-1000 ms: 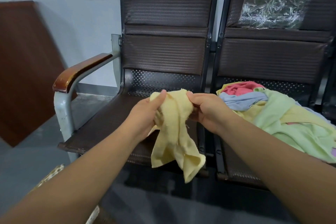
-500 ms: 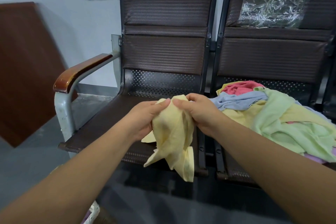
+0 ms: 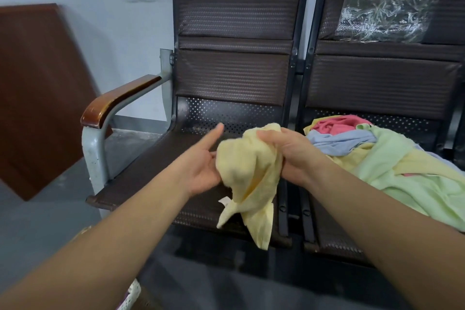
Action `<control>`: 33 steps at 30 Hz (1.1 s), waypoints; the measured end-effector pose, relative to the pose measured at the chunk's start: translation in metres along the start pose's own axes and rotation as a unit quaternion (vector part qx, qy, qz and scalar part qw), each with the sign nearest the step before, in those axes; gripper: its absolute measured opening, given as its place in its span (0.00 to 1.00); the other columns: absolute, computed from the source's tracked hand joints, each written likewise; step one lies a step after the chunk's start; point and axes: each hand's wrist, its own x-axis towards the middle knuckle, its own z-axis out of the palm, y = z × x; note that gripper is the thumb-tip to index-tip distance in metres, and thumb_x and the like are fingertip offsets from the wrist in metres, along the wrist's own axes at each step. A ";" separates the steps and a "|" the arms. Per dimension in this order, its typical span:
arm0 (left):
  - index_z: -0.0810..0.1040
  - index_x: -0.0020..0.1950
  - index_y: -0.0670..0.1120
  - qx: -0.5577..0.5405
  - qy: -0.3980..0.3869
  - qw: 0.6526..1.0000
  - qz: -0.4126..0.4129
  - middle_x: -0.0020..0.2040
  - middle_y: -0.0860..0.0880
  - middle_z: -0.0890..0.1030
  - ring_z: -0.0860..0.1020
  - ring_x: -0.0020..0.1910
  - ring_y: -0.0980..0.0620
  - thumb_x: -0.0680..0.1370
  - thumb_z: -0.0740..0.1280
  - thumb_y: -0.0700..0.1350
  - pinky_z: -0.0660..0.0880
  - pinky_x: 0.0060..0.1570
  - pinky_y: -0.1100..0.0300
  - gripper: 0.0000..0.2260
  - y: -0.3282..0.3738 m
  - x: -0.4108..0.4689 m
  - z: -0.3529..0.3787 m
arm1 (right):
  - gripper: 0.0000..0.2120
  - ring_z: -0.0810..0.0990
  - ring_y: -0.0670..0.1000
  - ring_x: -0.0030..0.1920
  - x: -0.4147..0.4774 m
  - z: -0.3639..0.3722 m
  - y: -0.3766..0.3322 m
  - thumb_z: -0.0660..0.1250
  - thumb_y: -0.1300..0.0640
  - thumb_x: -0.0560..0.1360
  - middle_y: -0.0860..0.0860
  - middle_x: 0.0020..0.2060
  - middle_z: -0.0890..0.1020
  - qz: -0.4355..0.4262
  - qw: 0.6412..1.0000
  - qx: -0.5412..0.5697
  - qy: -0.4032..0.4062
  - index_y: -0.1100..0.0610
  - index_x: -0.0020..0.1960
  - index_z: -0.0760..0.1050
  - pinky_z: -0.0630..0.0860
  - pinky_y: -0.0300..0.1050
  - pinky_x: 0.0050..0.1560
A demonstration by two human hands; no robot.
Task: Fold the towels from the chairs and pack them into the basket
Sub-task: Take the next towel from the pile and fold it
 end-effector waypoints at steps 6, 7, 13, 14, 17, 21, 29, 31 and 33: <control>0.76 0.68 0.37 0.078 0.056 0.995 -0.019 0.60 0.39 0.82 0.83 0.56 0.43 0.74 0.70 0.44 0.79 0.55 0.47 0.23 -0.006 0.001 0.002 | 0.14 0.84 0.57 0.48 0.000 0.004 0.004 0.71 0.62 0.76 0.62 0.52 0.84 -0.024 0.994 -0.102 0.031 0.66 0.60 0.78 0.82 0.51 0.46; 0.76 0.68 0.37 0.058 0.067 0.996 0.004 0.60 0.39 0.82 0.82 0.57 0.42 0.75 0.70 0.43 0.79 0.55 0.47 0.23 -0.005 0.001 0.001 | 0.13 0.85 0.56 0.48 0.002 0.003 0.003 0.70 0.61 0.77 0.61 0.52 0.85 -0.029 0.994 -0.095 0.045 0.66 0.59 0.78 0.82 0.50 0.47; 0.71 0.71 0.35 -0.038 0.073 0.990 0.118 0.62 0.36 0.81 0.81 0.59 0.40 0.71 0.69 0.37 0.82 0.51 0.47 0.28 -0.003 -0.002 0.001 | 0.12 0.85 0.58 0.54 0.001 0.001 0.004 0.63 0.56 0.83 0.59 0.52 0.86 -0.015 0.995 -0.071 0.073 0.62 0.59 0.80 0.81 0.53 0.56; 0.70 0.71 0.33 -0.045 0.078 0.988 0.125 0.62 0.36 0.80 0.81 0.59 0.39 0.71 0.68 0.34 0.82 0.52 0.46 0.28 -0.002 0.000 0.000 | 0.13 0.84 0.58 0.54 0.000 0.003 0.003 0.62 0.56 0.83 0.59 0.53 0.85 -0.018 0.995 -0.068 0.071 0.62 0.60 0.80 0.81 0.53 0.56; 0.69 0.71 0.32 -0.052 0.088 0.987 0.127 0.59 0.35 0.81 0.83 0.54 0.39 0.75 0.63 0.30 0.82 0.49 0.46 0.23 -0.002 0.004 -0.002 | 0.14 0.83 0.59 0.58 0.001 0.007 0.003 0.59 0.57 0.84 0.59 0.57 0.84 -0.028 0.996 -0.051 0.063 0.62 0.63 0.78 0.79 0.55 0.60; 0.74 0.67 0.34 -0.017 0.136 0.981 0.139 0.56 0.36 0.82 0.85 0.49 0.41 0.77 0.63 0.29 0.82 0.42 0.50 0.18 -0.001 0.009 -0.006 | 0.16 0.81 0.61 0.62 0.000 0.004 0.004 0.58 0.56 0.84 0.61 0.61 0.82 -0.024 0.999 0.000 0.025 0.64 0.64 0.76 0.77 0.57 0.63; 0.63 0.63 0.52 0.465 0.310 0.797 0.229 0.51 0.45 0.80 0.81 0.48 0.49 0.73 0.76 0.51 0.79 0.53 0.49 0.26 -0.002 0.006 -0.029 | 0.15 0.80 0.62 0.63 -0.006 -0.005 -0.005 0.59 0.57 0.83 0.63 0.59 0.82 -0.010 0.998 0.057 -0.014 0.66 0.59 0.78 0.76 0.56 0.63; 0.73 0.59 0.49 0.405 0.231 0.858 0.213 0.51 0.43 0.82 0.82 0.46 0.50 0.74 0.71 0.62 0.81 0.53 0.46 0.22 -0.007 0.006 -0.013 | 0.17 0.80 0.62 0.62 -0.010 0.000 -0.001 0.57 0.57 0.83 0.63 0.58 0.82 0.020 0.998 0.033 -0.051 0.67 0.59 0.78 0.76 0.57 0.64; 0.81 0.52 0.46 0.420 0.185 0.872 0.171 0.49 0.45 0.85 0.82 0.43 0.53 0.70 0.67 0.72 0.81 0.54 0.47 0.30 -0.011 0.008 -0.002 | 0.20 0.80 0.62 0.63 -0.013 0.005 0.004 0.54 0.56 0.85 0.64 0.60 0.81 0.048 0.995 0.011 -0.090 0.69 0.63 0.76 0.75 0.57 0.66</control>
